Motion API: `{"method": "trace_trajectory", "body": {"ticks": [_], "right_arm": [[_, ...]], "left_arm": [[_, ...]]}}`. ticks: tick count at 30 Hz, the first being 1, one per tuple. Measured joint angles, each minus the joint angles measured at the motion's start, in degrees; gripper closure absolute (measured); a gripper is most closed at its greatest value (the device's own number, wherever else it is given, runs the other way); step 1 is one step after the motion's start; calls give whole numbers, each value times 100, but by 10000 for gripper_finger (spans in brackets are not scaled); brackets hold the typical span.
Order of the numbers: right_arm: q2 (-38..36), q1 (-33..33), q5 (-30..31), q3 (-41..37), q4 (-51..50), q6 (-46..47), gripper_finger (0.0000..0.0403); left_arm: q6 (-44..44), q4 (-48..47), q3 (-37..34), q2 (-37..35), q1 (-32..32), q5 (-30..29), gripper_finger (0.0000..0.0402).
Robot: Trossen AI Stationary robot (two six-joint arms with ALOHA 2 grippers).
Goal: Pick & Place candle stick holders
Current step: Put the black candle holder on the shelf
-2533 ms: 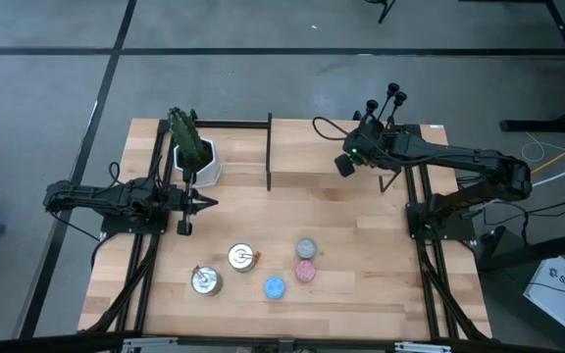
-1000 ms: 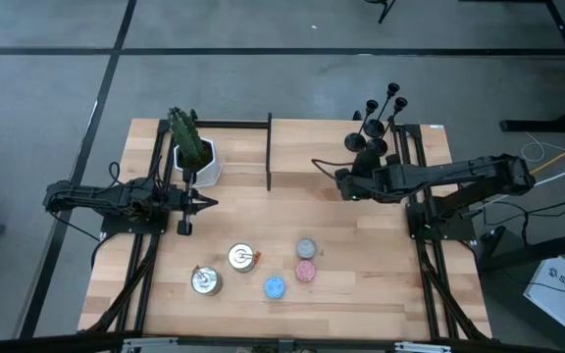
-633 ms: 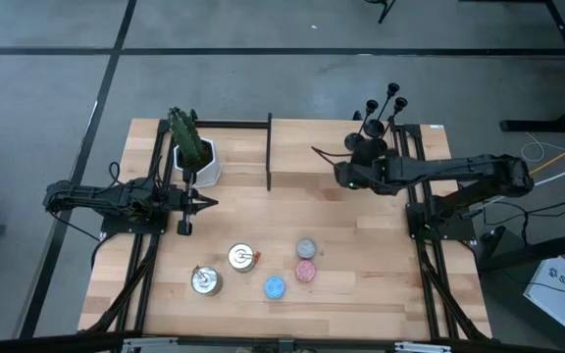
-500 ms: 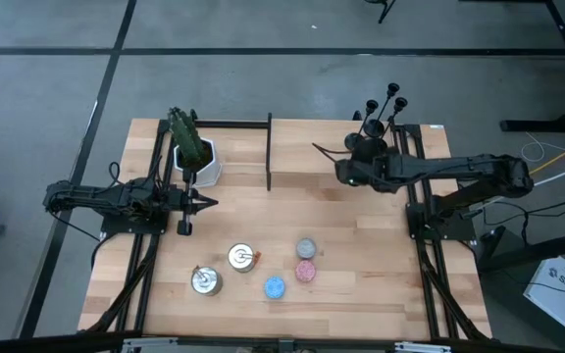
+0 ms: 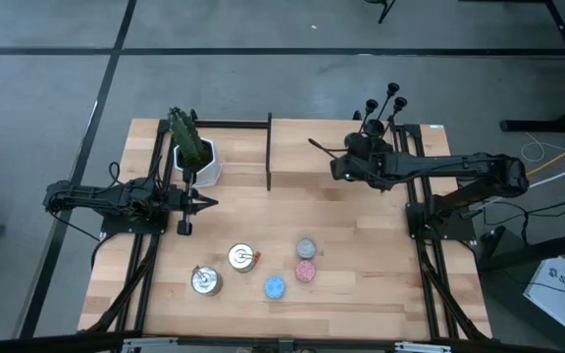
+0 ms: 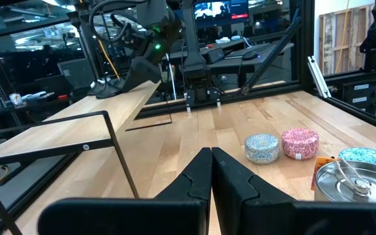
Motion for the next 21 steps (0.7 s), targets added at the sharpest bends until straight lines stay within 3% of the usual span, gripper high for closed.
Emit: {"method": "trace_trajectory", "body": {"ticks": [21], "right_arm": [[175,-129,593,-4,-8,-266,392]], "left_arm": [[0,0,1,-1,1,0,398]]}}
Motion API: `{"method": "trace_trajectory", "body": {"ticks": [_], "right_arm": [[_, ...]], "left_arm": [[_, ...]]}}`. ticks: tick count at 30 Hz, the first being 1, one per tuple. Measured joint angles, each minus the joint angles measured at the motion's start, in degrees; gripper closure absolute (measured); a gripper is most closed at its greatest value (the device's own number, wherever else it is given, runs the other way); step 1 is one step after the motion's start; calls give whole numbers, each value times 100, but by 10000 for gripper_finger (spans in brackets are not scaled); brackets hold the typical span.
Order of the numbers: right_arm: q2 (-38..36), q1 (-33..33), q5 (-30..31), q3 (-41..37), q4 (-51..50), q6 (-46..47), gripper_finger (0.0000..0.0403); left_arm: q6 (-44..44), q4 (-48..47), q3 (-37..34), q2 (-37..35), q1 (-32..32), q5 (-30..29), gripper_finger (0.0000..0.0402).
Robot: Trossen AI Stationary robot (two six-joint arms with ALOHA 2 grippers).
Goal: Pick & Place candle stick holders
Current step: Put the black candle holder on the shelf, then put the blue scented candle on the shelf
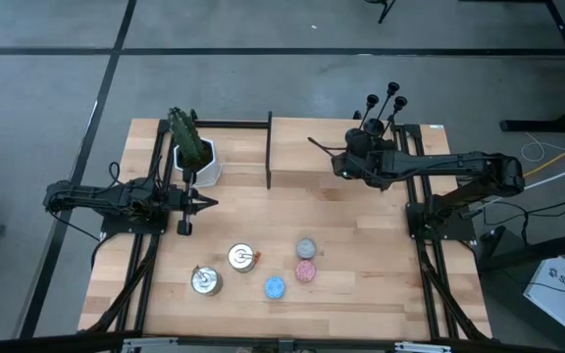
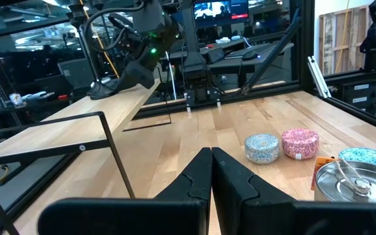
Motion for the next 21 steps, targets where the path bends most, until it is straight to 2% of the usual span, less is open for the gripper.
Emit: {"method": "trace_trajectory", "body": {"ticks": [7,14,21], "right_arm": [[-117,131,-695,208,-164,-437,392],[-552,408,-1204,504,-172,-1043,392],[-810,749,-2324,562,-212,-1959,392]], "left_arm": [[0,0,-2,1,-1,0,398],[0,0,-2,0,0,0,398],[0,0,0,0,0,0,398]]}}
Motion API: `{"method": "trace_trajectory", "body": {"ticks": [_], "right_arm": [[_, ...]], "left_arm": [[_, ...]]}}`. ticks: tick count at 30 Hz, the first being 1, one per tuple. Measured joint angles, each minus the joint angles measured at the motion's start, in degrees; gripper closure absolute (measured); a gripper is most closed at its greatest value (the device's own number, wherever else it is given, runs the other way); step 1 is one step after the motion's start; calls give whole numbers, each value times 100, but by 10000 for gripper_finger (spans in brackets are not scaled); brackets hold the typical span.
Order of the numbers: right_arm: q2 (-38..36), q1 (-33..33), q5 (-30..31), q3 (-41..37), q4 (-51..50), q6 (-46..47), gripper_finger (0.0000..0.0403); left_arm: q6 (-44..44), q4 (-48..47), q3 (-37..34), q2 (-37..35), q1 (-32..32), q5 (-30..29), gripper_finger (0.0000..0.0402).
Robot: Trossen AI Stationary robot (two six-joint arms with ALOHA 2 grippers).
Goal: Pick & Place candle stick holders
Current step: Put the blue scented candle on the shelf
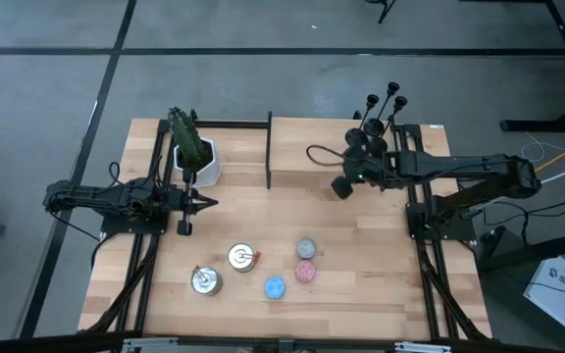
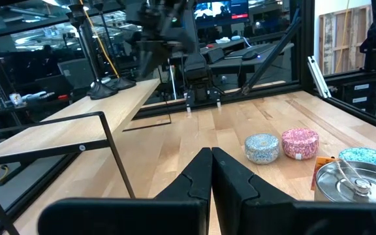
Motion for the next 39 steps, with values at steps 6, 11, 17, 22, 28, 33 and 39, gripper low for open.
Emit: {"method": "trace_trajectory", "body": {"ticks": [6,11,17,22,28,33,39], "right_arm": [[-8,431,-1378,0,56,-927,392],[-8,799,-2212,0,151,-1506,392],[-8,1122,-2371,0,182,-1768,392],[-6,1181,-2362,0,335,-1768,392],[-6,1181,-2360,-2,396,-1768,392],[-103,1188,-2353,-9,314,-1940,392],[-821,1188,-2340,-153,168,-2474,392]], "left_arm": [[0,0,-1,0,-1,0,398],[0,0,-1,0,0,0,398],[0,0,-1,1,0,0,398],[0,0,0,0,-2,0,398],[0,0,-1,1,0,0,398],[0,0,-1,0,0,0,398],[0,-4,0,2,-2,0,398]]}}
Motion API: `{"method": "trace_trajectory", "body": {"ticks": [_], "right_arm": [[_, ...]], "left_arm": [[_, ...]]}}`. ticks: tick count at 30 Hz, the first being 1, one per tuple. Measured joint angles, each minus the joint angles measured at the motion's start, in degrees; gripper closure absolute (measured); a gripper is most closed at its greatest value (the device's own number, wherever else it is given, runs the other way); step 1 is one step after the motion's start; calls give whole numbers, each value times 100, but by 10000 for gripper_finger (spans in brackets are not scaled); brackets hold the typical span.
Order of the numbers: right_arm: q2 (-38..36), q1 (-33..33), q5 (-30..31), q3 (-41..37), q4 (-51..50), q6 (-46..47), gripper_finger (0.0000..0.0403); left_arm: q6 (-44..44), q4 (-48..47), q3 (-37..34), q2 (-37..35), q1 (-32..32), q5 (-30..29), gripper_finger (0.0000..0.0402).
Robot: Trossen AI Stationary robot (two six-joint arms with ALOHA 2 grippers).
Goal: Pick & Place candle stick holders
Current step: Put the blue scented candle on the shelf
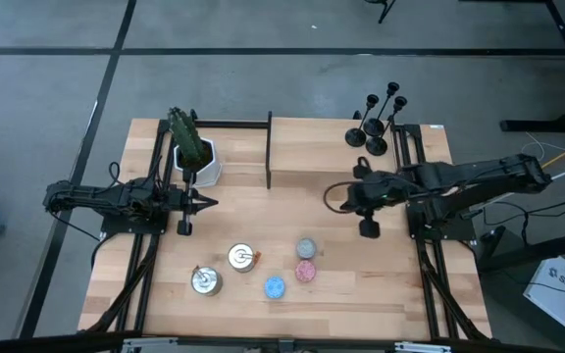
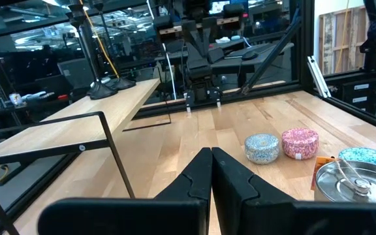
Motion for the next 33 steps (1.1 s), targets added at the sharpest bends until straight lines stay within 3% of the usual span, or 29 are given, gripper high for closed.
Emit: {"method": "trace_trajectory", "body": {"ticks": [5,10,16,21,27,33], "right_arm": [[-640,4,0,-387,-643,103,392],[-1172,59,-70,-1145,-291,690,392],[-2020,254,-1316,-1956,1004,274,392],[-2739,637,-1802,-2562,2049,-47,392],[-3235,998,-1465,-3505,3230,-144,392],[-3661,1054,-1119,-4100,3790,-192,392]], "left_arm": [[0,3,-1,-2,1,0,398],[0,4,-2,0,0,0,398],[0,3,-1,-1,0,0,398],[0,4,-2,-2,0,0,398],[0,4,0,-2,0,0,398],[0,4,0,-2,0,0,398]]}}
